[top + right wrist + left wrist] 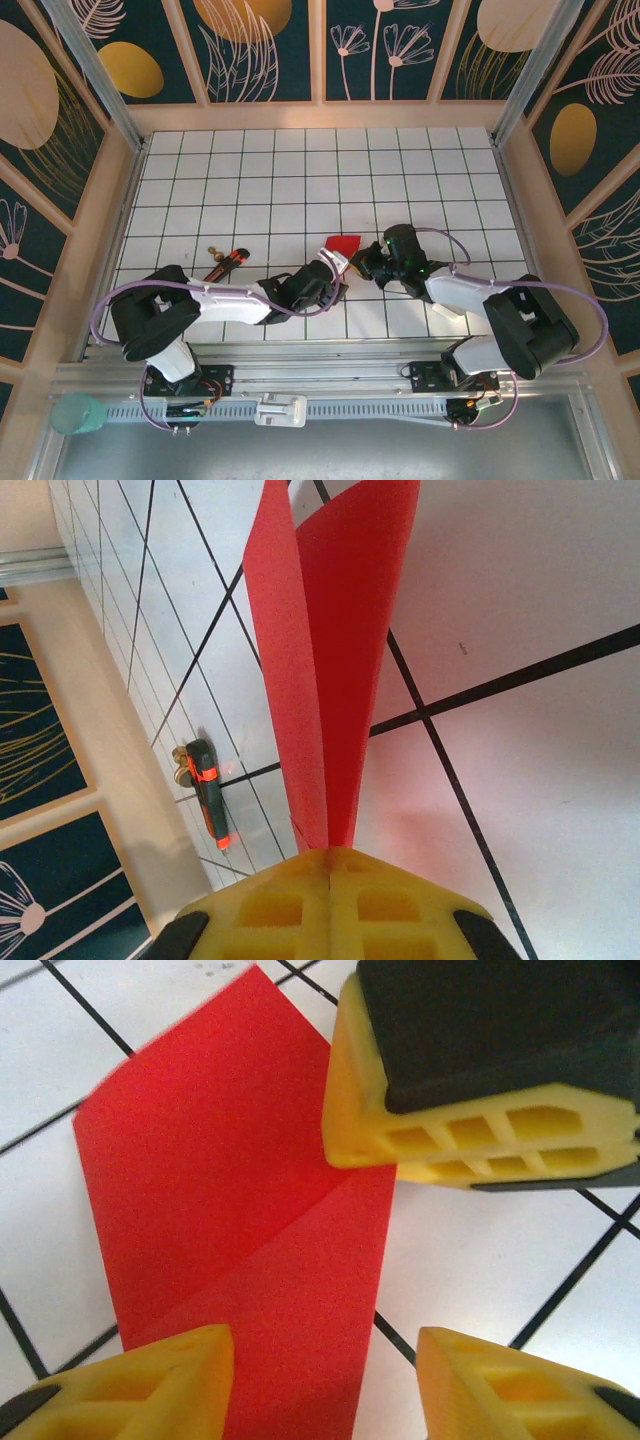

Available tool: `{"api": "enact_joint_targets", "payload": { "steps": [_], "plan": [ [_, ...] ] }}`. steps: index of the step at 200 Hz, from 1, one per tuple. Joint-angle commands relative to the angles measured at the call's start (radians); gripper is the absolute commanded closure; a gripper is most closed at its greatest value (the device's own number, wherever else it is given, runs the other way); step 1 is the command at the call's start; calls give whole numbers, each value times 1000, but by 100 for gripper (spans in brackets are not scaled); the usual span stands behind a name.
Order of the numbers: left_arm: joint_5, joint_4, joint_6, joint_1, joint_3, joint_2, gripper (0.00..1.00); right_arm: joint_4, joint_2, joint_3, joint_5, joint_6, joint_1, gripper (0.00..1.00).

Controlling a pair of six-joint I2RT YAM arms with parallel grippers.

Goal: Fold a paper plane with a square sheet of paper (pick it up from the middle)

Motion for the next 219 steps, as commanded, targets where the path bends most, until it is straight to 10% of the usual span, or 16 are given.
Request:
{"api": "enact_joint_targets", "payload": {
  "steps": [1,115,219],
  "plan": [
    [-58,-11,42,-4,33,12,53,5,-1,-14,12,16,10,100],
    [-20,-25,15,-4,59,54,83,27,10,-29,23,17,19,100],
    [119,-27,-150,13,97,117,99,-115,-187,-75,77,-113,-109,77]
  ]
}}
